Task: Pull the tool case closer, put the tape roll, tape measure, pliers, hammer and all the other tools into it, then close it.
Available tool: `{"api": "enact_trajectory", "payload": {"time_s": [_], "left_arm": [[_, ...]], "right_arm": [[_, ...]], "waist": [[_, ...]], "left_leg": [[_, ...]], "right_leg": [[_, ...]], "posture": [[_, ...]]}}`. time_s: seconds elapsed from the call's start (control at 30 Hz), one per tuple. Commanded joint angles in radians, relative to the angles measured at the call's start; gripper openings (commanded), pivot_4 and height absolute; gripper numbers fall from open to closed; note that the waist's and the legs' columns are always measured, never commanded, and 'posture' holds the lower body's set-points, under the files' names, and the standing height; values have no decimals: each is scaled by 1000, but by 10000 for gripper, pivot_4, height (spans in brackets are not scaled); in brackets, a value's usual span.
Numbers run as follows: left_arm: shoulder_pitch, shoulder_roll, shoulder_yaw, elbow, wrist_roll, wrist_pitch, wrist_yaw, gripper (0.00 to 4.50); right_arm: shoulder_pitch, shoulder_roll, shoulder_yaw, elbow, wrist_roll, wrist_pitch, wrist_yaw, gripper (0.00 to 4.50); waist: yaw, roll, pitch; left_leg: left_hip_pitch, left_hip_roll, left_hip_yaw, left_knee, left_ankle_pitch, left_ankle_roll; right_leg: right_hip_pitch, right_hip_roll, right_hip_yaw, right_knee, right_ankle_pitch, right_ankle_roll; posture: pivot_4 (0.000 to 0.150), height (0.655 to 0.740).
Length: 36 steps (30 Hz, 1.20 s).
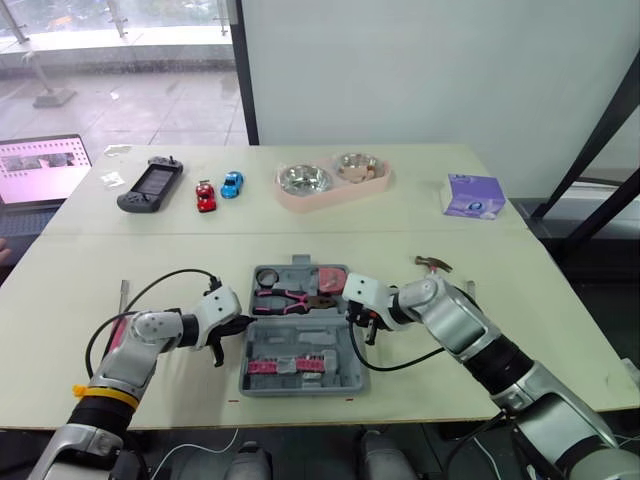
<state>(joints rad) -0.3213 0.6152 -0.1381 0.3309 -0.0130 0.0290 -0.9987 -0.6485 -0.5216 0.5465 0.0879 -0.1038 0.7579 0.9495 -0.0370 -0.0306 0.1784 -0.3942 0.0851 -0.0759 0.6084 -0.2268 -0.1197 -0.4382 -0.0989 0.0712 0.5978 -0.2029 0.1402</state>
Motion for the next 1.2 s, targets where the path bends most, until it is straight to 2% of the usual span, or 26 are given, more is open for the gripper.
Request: {"api": "enact_trajectory", "payload": {"time_s": [0.03,0.4,0.6,0.83,1.0,1.1,1.2], "left_arm": [[12,-12,-19,-11,-4,-13,-11,669],[15,8,-12,2,-2,-21,-17,669],[53,81,54,-33,-47,21,-31,669],[180,246,302,-141,-241,145,-104,669],[351,361,559,-124,-339,157,-164,669],[455,419,672,43,-288,28,-156,9467],[493,442,753,179,-292,-13,-123,25010]], "right_arm": [[6,5,-7,-27,1,-2,1,0],[22,-19,-27,-12,-9,-23,-9,0],[60,-73,-139,-15,39,-80,-7,0],[139,-179,-446,-70,221,-164,34,0],[231,-299,-674,4,318,-273,76,0],[329,-364,-797,56,386,-354,155,9136],[406,-392,-890,133,424,-423,187,24214]], "waist": [[0,0,0],[-1,0,0],[-5,0,0],[-10,0,1],[-6,0,3],[-7,0,3],[-11,0,4]], "left_leg": [[0,0,0,0,0,0],[0,0,0,0,0,0],[0,0,0,0,0,0],[1,0,0,-1,0,0],[0,0,0,-1,0,0],[0,0,0,-2,0,0],[1,0,1,-2,-1,0]], "right_leg": [[0,0,0,0,0,0],[0,0,0,0,0,0],[0,0,0,0,0,0],[-2,0,0,1,-2,3],[-1,0,0,-1,-2,3],[-2,0,0,-1,-3,2],[-2,0,0,-2,-3,2]], "posture": [[1500,7387],[1500,7387],[1500,7387],[1500,7387],[1500,7387],[1500,7387],[1500,7387]]}}
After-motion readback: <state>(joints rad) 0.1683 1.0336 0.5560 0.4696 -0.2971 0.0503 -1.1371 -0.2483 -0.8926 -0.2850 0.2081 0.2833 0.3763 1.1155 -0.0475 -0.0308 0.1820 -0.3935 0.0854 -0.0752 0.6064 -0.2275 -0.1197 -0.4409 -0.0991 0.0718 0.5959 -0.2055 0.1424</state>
